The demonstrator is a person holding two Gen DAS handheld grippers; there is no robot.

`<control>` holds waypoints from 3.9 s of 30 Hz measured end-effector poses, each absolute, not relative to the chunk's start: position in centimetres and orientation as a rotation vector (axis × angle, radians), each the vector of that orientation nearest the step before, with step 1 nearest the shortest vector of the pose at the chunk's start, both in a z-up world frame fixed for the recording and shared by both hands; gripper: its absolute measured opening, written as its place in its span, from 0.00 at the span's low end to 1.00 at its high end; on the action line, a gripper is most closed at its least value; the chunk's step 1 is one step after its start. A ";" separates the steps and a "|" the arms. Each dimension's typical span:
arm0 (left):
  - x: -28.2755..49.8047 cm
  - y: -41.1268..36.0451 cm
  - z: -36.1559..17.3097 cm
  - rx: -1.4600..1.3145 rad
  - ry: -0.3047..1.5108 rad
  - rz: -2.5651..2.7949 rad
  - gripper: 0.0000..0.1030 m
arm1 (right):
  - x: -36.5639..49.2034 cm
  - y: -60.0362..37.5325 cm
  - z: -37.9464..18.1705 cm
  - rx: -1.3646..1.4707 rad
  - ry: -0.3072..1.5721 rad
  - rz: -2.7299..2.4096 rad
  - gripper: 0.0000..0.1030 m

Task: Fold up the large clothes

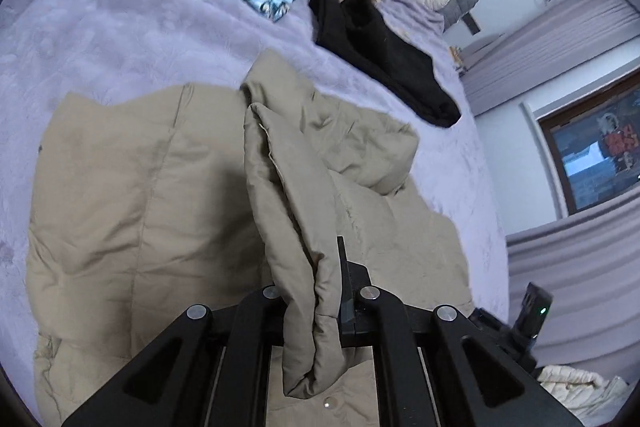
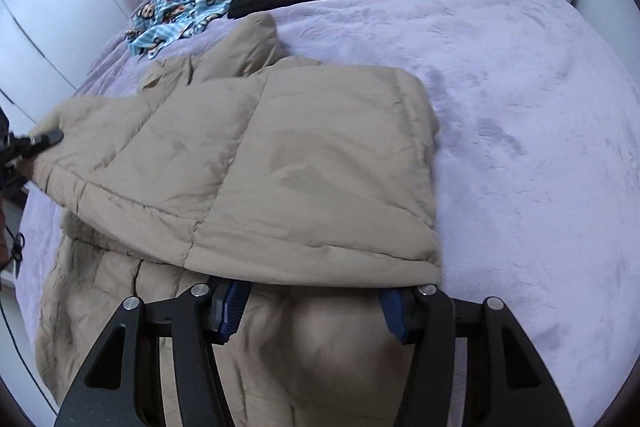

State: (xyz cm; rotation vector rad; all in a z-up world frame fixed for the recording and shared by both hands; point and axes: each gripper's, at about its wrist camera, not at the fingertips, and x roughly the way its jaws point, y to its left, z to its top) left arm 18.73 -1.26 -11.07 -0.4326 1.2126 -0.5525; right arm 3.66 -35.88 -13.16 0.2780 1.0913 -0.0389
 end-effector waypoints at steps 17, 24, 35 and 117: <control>17.9 -3.5 -17.9 -0.237 1.323 -0.472 0.09 | 0.0 -38.7 -9.1 0.377 1.109 -0.018 0.40; 18.1 -3.7 -15.0 -0.087 1.284 -0.371 0.30 | 5.3 -40.0 -9.8 0.422 1.091 -0.053 0.24; 19.2 -1.7 -10.8 -0.081 1.118 -0.370 0.52 | 7.9 -39.3 -11.6 0.423 1.107 -0.042 0.24; -9.7 8.9 -9.1 0.031 1.353 -0.144 1.00 | -20.3 -22.8 -7.0 0.970 1.209 -0.061 1.00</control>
